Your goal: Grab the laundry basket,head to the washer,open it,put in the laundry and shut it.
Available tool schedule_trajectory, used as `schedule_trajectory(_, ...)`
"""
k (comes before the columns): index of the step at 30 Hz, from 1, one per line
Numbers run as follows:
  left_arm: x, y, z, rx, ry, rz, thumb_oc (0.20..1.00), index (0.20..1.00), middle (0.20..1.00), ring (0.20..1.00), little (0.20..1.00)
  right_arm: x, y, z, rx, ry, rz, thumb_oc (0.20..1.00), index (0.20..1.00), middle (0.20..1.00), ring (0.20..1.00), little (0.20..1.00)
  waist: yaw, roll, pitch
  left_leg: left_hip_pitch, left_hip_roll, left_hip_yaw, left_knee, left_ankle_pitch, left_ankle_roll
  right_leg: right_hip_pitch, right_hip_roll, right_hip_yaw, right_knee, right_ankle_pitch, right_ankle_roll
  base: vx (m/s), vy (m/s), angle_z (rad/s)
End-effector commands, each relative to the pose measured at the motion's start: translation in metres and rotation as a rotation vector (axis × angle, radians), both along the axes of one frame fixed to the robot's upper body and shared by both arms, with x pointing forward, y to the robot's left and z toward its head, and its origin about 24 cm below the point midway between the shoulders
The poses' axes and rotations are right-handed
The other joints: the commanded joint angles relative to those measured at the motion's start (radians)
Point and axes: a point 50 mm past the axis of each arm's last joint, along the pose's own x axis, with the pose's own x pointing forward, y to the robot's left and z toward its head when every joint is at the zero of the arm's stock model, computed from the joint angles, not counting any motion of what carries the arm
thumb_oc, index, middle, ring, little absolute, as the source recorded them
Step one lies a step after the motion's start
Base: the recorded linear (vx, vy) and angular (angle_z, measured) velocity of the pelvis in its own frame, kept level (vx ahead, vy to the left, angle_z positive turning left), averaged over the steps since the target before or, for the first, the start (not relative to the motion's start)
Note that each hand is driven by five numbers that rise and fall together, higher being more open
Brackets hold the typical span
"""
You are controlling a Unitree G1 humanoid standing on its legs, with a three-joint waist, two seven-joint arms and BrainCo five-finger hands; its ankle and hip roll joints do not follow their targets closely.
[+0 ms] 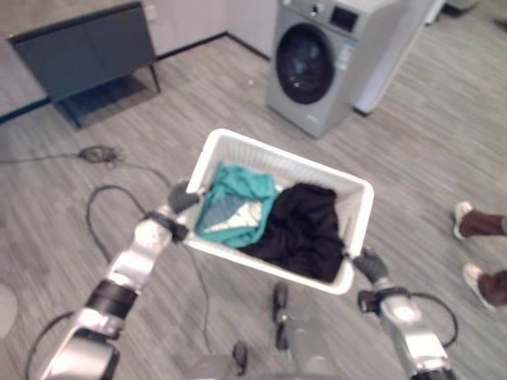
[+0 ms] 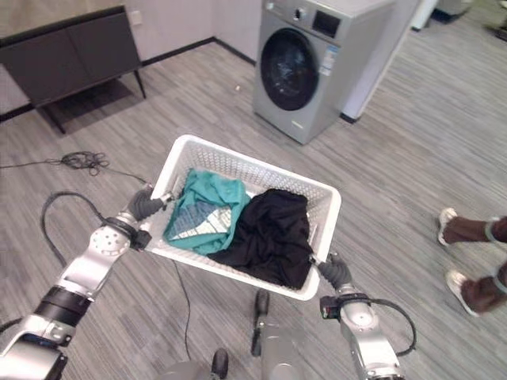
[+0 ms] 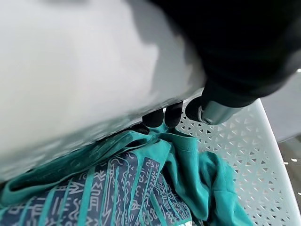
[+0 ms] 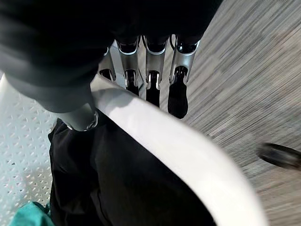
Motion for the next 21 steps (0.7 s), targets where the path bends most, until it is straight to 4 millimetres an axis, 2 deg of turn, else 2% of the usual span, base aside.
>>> schedule_trajectory(1, 0.019, -0.005, 0.069, 0.029, -0.296, -0.031, 0.200, 0.200, 0.200, 0.200, 0.200, 0.019, -0.021, 0.049, -0.019, -0.255, -0.038, 0.200, 0.200, 0.200, 0.200, 0.200, -0.032, 0.007, -0.079, 0.009, 0.124, 0.149, 0.065, -0.030, -0.090, 0.082, -0.058, -0.149, 0.048, 0.044, 0.105, 0.42, -0.154, 0.16)
schedule_trajectory(3, 0.019, -0.005, 0.067, 0.038, -0.286, -0.039, 0.200, 0.200, 0.200, 0.200, 0.200, 0.017, -0.022, 0.048, -0.021, -0.245, -0.032, 0.200, 0.200, 0.200, 0.200, 0.200, -0.031, -0.007, -0.115, 0.055, 0.132, 0.167, 0.070, -0.044, -0.104, 0.123, -0.054, -0.207, 0.047, 0.064, 0.097, 0.42, -0.178, 0.12)
schedule_trajectory(4, 0.018, -0.005, 0.067, 0.038, -0.284, -0.040, 0.200, 0.200, 0.200, 0.200, 0.200, 0.017, -0.022, 0.047, -0.020, -0.243, -0.032, 0.200, 0.200, 0.200, 0.200, 0.200, -0.031, -0.006, -0.115, 0.058, 0.134, 0.166, 0.070, -0.045, -0.104, 0.128, -0.052, -0.209, 0.043, 0.065, 0.097, 0.69, -0.296, 0.00)
schedule_trajectory(5, 0.016, -0.003, 0.060, 0.026, -0.265, -0.035, 0.200, 0.200, 0.200, 0.200, 0.200, 0.012, -0.026, 0.043, -0.018, -0.218, -0.041, 0.200, 0.200, 0.200, 0.200, 0.200, -0.051, 0.003, -0.145, 0.090, 0.186, 0.168, 0.147, 0.000, -0.130, 0.156, -0.009, -0.161, 0.091, 0.072, 0.065, 0.50, -0.217, 0.01)
schedule_trajectory(6, 0.016, -0.003, 0.060, 0.025, -0.264, -0.034, 0.200, 0.200, 0.200, 0.200, 0.200, 0.012, -0.026, 0.043, -0.018, -0.217, -0.040, 0.200, 0.200, 0.200, 0.200, 0.200, -0.052, 0.006, -0.147, 0.088, 0.190, 0.168, 0.153, -0.003, -0.134, 0.156, -0.004, -0.161, 0.090, 0.070, 0.063, 0.65, -0.316, -0.16)
schedule_trajectory(7, 0.014, 0.002, 0.055, 0.017, -0.253, -0.018, 0.200, 0.200, 0.200, 0.200, 0.200, 0.012, -0.026, 0.042, -0.016, -0.213, -0.039, 0.200, 0.200, 0.200, 0.200, 0.200, -0.054, 0.017, -0.152, 0.063, 0.220, 0.171, 0.243, 0.060, -0.149, 0.172, 0.020, -0.157, 0.110, 0.061, 0.037, 0.27, -0.223, -0.19)
schedule_trajectory(9, 0.011, 0.009, 0.053, 0.008, -0.237, -0.003, 0.200, 0.200, 0.200, 0.200, 0.200, 0.014, -0.027, 0.045, -0.027, -0.220, -0.036, 0.200, 0.200, 0.200, 0.200, 0.200, -0.046, 0.017, -0.147, -0.016, 0.292, 0.179, 0.508, 0.220, -0.172, 0.220, 0.056, -0.153, 0.132, 0.014, -0.015, 0.43, -0.404, -0.21)
schedule_trajectory(10, 0.007, 0.011, 0.056, -0.014, -0.249, 0.000, 0.200, 0.200, 0.200, 0.200, 0.200, 0.017, -0.027, 0.048, -0.043, -0.231, -0.028, 0.200, 0.200, 0.200, 0.200, 0.200, -0.030, 0.005, -0.130, -0.089, 0.328, 0.171, 0.693, 0.281, -0.155, 0.266, 0.090, -0.127, 0.141, -0.030, -0.062, 0.33, -0.346, -0.30)
schedule_trajectory(11, 0.007, 0.011, 0.057, -0.014, -0.250, 0.000, 0.200, 0.200, 0.200, 0.200, 0.200, 0.017, -0.027, 0.048, -0.043, -0.232, -0.028, 0.200, 0.200, 0.200, 0.200, 0.200, -0.031, 0.002, -0.130, -0.095, 0.325, 0.170, 0.697, 0.283, -0.153, 0.263, 0.087, -0.127, 0.140, -0.026, -0.064, 0.27, -0.303, -0.55)
schedule_trajectory(12, 0.007, 0.012, 0.059, -0.025, -0.261, 0.006, 0.200, 0.200, 0.200, 0.200, 0.200, 0.018, -0.027, 0.048, -0.051, -0.228, -0.027, 0.200, 0.200, 0.200, 0.200, 0.200, -0.023, -0.006, -0.123, -0.127, 0.341, 0.177, 0.736, 0.300, -0.144, 0.285, 0.098, -0.119, 0.140, -0.051, -0.078, 0.16, -0.171, -0.94)
schedule_trajectory(13, 0.007, 0.012, 0.060, -0.034, -0.268, 0.009, 0.200, 0.200, 0.200, 0.200, 0.200, 0.018, -0.028, 0.048, -0.064, -0.225, -0.033, 0.200, 0.200, 0.200, 0.200, 0.200, -0.007, -0.008, -0.107, -0.189, 0.362, 0.174, 0.800, 0.285, -0.137, 0.307, 0.110, -0.104, 0.150, -0.073, -0.089, 0.40, -0.223, -0.79)
schedule_trajectory(14, 0.007, 0.014, 0.064, -0.063, -0.281, 0.021, 0.200, 0.200, 0.200, 0.200, 0.200, 0.020, -0.028, 0.048, -0.076, -0.221, -0.033, 0.200, 0.200, 0.200, 0.200, 0.200, 0.043, -0.022, -0.072, -0.339, 0.322, 0.169, 0.731, 0.199, -0.112, 0.360, 0.117, -0.060, 0.160, -0.110, -0.086, 0.31, -0.129, -0.51)
schedule_trajectory(15, 0.007, 0.014, 0.064, -0.063, -0.282, 0.021, 0.200, 0.200, 0.200, 0.200, 0.200, 0.020, -0.028, 0.049, -0.076, -0.222, -0.033, 0.200, 0.200, 0.200, 0.200, 0.200, 0.044, -0.027, -0.073, -0.339, 0.317, 0.174, 0.724, 0.206, -0.109, 0.357, 0.112, -0.058, 0.158, -0.106, -0.085, 0.43, -0.047, -0.58)
schedule_trajectory(16, 0.006, 0.016, 0.062, -0.066, -0.276, 0.028, 0.200, 0.200, 0.200, 0.200, 0.200, 0.020, -0.025, 0.047, -0.073, -0.216, -0.013, 0.200, 0.200, 0.200, 0.200, 0.200, 0.073, -0.025, -0.066, -0.383, 0.307, 0.194, 0.567, 0.191, -0.122, 0.392, 0.116, -0.044, 0.164, -0.129, -0.074, 0.19, 0.006, -0.80)
schedule_trajectory(17, 0.006, 0.016, 0.062, -0.066, -0.276, 0.028, 0.200, 0.200, 0.200, 0.200, 0.200, 0.020, -0.025, 0.048, -0.073, -0.216, -0.013, 0.200, 0.200, 0.200, 0.200, 0.200, 0.075, -0.030, -0.066, -0.379, 0.302, 0.200, 0.556, 0.199, -0.119, 0.390, 0.111, -0.042, 0.162, -0.125, -0.074, 0.29, 0.017, -1.07)
schedule_trajectory(18, 0.007, 0.015, 0.062, -0.068, -0.274, 0.025, 0.200, 0.200, 0.200, 0.200, 0.200, 0.020, -0.023, 0.046, -0.063, -0.215, -0.007, 0.200, 0.200, 0.200, 0.200, 0.200, 0.085, -0.030, -0.063, -0.384, 0.302, 0.221, 0.445, 0.204, -0.123, 0.404, 0.109, -0.044, 0.162, -0.136, -0.068, 0.27, 0.038, -0.96)
schedule_trajectory(19, 0.008, 0.013, 0.061, -0.064, -0.273, 0.022, 0.200, 0.200, 0.200, 0.200, 0.200, 0.020, -0.021, 0.045, -0.056, -0.214, -0.004, 0.200, 0.200, 0.200, 0.200, 0.200, 0.096, -0.019, -0.064, -0.404, 0.304, 0.261, 0.276, 0.227, -0.131, 0.435, 0.115, -0.059, 0.161, -0.152, -0.057, 0.30, 0.036, -0.65)
schedule_trajectory(20, 0.008, 0.013, 0.061, -0.065, -0.272, 0.021, 0.200, 0.200, 0.200, 0.200, 0.200, 0.019, -0.021, 0.044, -0.057, -0.213, -0.004, 0.200, 0.200, 0.200, 0.200, 0.200, 0.098, -0.023, -0.062, -0.387, 0.297, 0.267, 0.258, 0.229, -0.132, 0.442, 0.108, -0.057, 0.161, -0.158, -0.055, 0.32, 0.030, -0.47)
schedule_trajectory(21, 0.008, 0.013, 0.060, -0.060, -0.270, 0.021, 0.200, 0.200, 0.200, 0.200, 0.200, 0.019, -0.021, 0.044, -0.058, -0.214, -0.003, 0.200, 0.200, 0.200, 0.200, 0.200, 0.107, -0.013, -0.061, -0.410, 0.286, 0.285, 0.189, 0.271, -0.139, 0.459, 0.125, -0.058, 0.160, -0.164, -0.055, 0.20, 0.017, -0.29)
